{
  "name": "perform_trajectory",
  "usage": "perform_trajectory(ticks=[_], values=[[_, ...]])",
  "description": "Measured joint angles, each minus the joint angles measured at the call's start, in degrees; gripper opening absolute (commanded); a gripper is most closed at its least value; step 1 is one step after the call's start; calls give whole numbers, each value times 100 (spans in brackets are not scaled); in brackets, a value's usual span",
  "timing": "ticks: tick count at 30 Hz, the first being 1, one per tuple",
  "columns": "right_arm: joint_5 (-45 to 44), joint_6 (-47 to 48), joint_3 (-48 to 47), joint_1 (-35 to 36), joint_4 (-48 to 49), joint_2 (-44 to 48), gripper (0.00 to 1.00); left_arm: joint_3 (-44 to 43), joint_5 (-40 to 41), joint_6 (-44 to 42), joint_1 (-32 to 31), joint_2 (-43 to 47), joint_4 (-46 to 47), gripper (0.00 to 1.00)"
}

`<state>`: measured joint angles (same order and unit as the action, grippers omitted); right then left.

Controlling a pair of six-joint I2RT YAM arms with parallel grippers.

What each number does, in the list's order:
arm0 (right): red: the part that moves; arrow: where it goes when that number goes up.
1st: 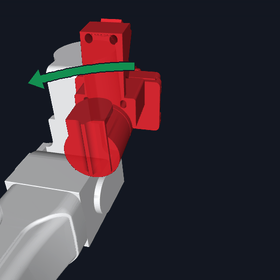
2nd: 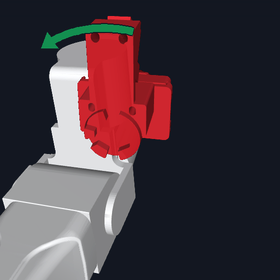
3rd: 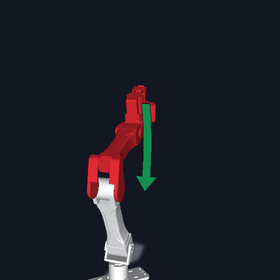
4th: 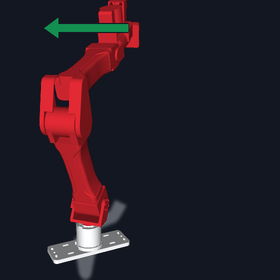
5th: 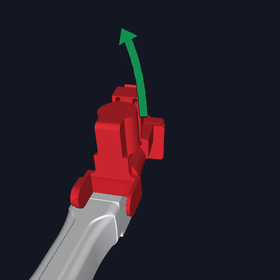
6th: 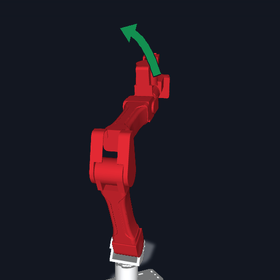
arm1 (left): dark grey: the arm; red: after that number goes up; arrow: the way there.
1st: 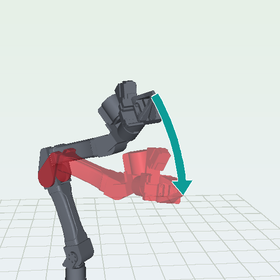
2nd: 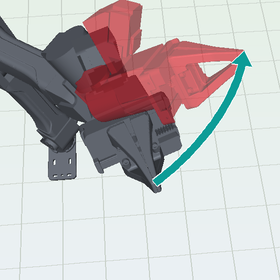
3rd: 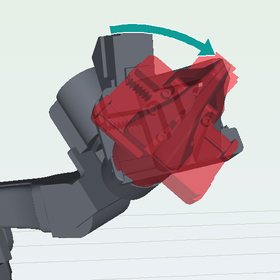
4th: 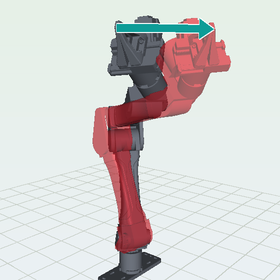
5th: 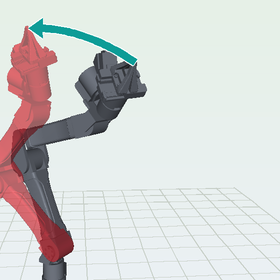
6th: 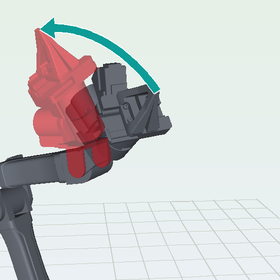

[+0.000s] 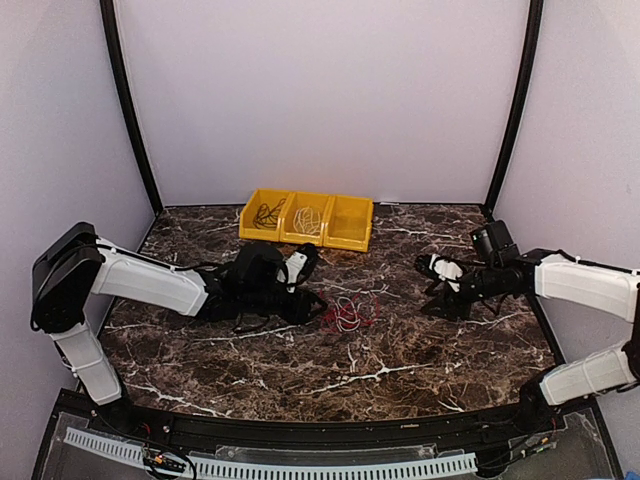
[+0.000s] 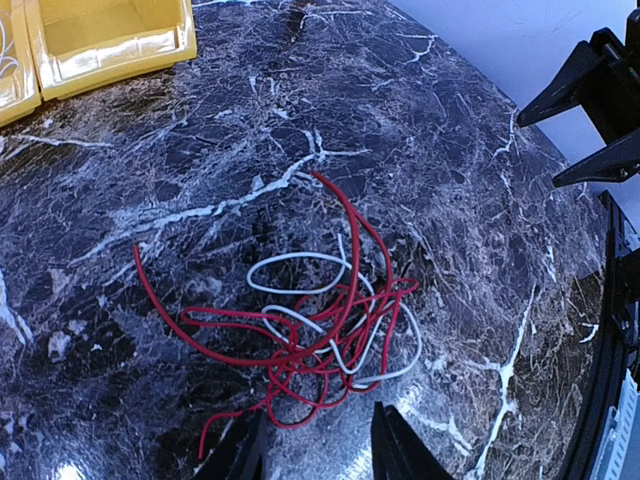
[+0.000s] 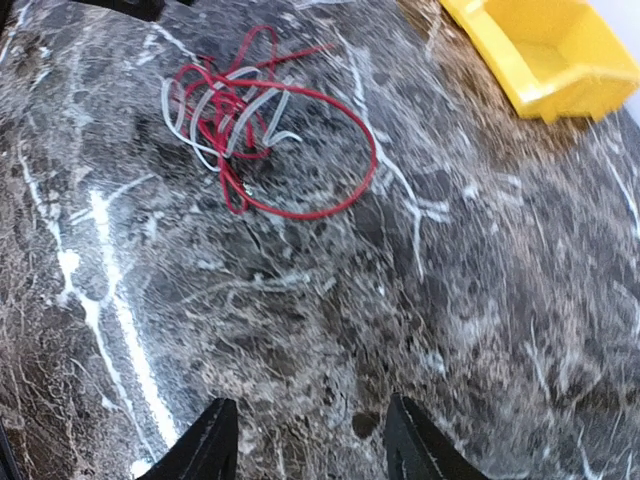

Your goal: Untangle the cables

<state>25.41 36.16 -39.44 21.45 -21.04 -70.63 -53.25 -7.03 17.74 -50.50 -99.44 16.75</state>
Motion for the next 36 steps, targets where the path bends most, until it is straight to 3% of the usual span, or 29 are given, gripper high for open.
perform_trajectory(ticks=[5,11,18,27,36], values=[[111,157,-522,837,-127,-210,41,409,-61,428,-7,275,341,37],[0,413,-1309,1744,-122,-1158,38,1067,131,935,2,772,802,38],[-249,540,-1878,2389,-63,-2212,43,1303,352,1145,2,1056,883,38],[-737,415,-2096,2643,216,-3053,45,1421,476,1209,2,1193,885,38],[-1095,254,-2356,2745,369,-3307,41,1432,476,1248,2,1193,890,38]])
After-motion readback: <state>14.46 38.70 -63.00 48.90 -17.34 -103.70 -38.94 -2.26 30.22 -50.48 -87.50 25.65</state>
